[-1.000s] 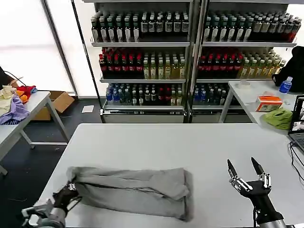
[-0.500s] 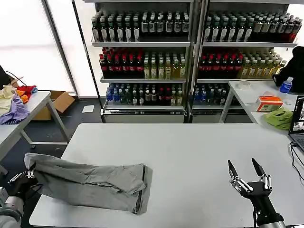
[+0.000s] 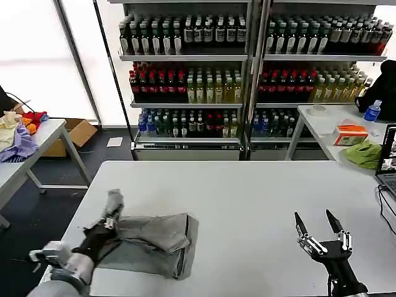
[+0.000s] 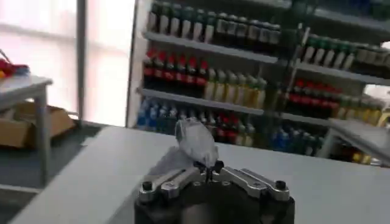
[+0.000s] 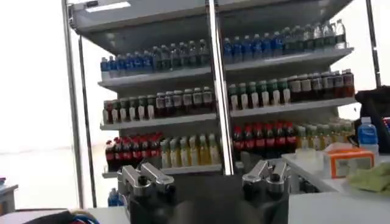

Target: Fold and organize the clothes.

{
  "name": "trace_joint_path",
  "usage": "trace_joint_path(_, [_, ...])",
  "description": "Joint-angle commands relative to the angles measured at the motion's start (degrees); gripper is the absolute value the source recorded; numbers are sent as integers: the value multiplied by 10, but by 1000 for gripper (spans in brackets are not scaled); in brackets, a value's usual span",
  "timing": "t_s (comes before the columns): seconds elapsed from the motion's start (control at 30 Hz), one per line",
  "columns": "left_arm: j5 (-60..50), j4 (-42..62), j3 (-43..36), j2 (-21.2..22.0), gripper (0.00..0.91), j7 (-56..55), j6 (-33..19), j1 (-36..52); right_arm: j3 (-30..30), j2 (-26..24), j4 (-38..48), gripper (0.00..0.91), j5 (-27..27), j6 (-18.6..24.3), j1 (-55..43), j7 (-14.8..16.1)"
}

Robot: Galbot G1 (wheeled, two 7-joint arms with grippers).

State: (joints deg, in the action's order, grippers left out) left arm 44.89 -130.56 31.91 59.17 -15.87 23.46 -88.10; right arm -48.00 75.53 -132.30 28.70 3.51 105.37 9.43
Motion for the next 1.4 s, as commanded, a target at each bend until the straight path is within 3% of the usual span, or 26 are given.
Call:
trace_joint_path(0.03, [3,13,-234,30,10,-34,-2,49,-1,6,2,907,-3,0,4,2])
trace_joint_path(0.13, [-7,56,-251,49,20,-34,-1,59,0,8,3,907,-4,0,4,2])
trace_joint_path(0.2, [-13,82,-262,64,171,-35,6,70,1,10,3,907,-4,-1,4,2])
trace_joint_path(0.27, [-20,94,-268,78,766,-35,7,77,1,11,4,907,-5,-1,4,2])
trace_joint_path(0.3, [-22,103,-272,85,907,-35,11,85,1,12,4,907,-5,-1,4,3])
trace_joint_path(0.5, [-44,123,-272,106,907,-32,12,106,1,14,2,907,-5,0,7,3])
trace_joint_path(0.77, [-31,26,-234,105,907,-28,14,86,3,16,-2,907,-4,-1,7,3])
trace_joint_path(1.0, [-32,-54,-69,73,907,1,15,36,8,13,3,907,-4,1,6,2])
trace_joint_path(1.2, [-89,-8,48,59,907,62,49,2,26,9,9,907,-7,2,-2,0])
trace_joint_path(1.4, [-141,61,35,73,907,81,50,-5,31,3,9,907,-10,0,-5,-1])
